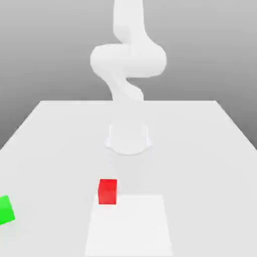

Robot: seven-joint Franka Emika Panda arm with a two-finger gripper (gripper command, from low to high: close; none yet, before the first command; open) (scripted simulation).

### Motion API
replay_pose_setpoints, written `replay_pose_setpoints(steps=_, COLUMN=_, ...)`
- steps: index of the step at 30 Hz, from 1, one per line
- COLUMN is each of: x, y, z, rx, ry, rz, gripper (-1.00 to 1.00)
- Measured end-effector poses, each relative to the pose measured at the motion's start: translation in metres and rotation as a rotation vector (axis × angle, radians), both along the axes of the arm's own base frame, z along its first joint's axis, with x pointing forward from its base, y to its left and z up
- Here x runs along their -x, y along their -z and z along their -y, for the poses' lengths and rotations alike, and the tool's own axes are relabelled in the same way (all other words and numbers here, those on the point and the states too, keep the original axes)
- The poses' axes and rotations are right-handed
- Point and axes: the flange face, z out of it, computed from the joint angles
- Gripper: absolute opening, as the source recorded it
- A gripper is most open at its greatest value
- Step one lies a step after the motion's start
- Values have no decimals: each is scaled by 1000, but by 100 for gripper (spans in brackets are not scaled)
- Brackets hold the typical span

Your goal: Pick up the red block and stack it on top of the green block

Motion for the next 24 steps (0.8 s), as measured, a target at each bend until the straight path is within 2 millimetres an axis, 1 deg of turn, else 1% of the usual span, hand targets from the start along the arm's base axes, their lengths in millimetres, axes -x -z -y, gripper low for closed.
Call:
replay_pose_setpoints(steps=2, x=-19, y=50, z=5, rx=14, ry=4, rz=-75, gripper=0)
replay_pose_setpoints(steps=4, x=-32, y=99, z=11, rx=24, ry=8, rz=-148, gripper=0)
replay_pose_setpoints(steps=7, x=-39, y=174, z=21, rx=31, ry=13, rz=-260, gripper=0)
replay_pose_setpoints(steps=9, x=-36, y=225, z=29, rx=30, ry=16, rz=-336, gripper=0)
replay_pose_setpoints(steps=12, x=-20, y=300, z=40, rx=21, ry=20, rz=-456, gripper=0)
replay_pose_setpoints(steps=14, x=1, y=351, z=46, rx=8, ry=21, rz=-542, gripper=0)
replay_pose_setpoints(steps=16, x=25, y=403, z=51, rx=-8, ry=21, rz=-628, gripper=0)
replay_pose_setpoints(steps=18, x=44, y=451, z=54, rx=-21, ry=22, rz=-694, gripper=0)
replay_pose_setpoints(steps=20, x=50, y=478, z=55, rx=-24, ry=22, rz=-715, gripper=0)
replay_pose_setpoints(steps=24, x=55, y=513, z=56, rx=-25, ry=22, rz=-723, gripper=0)
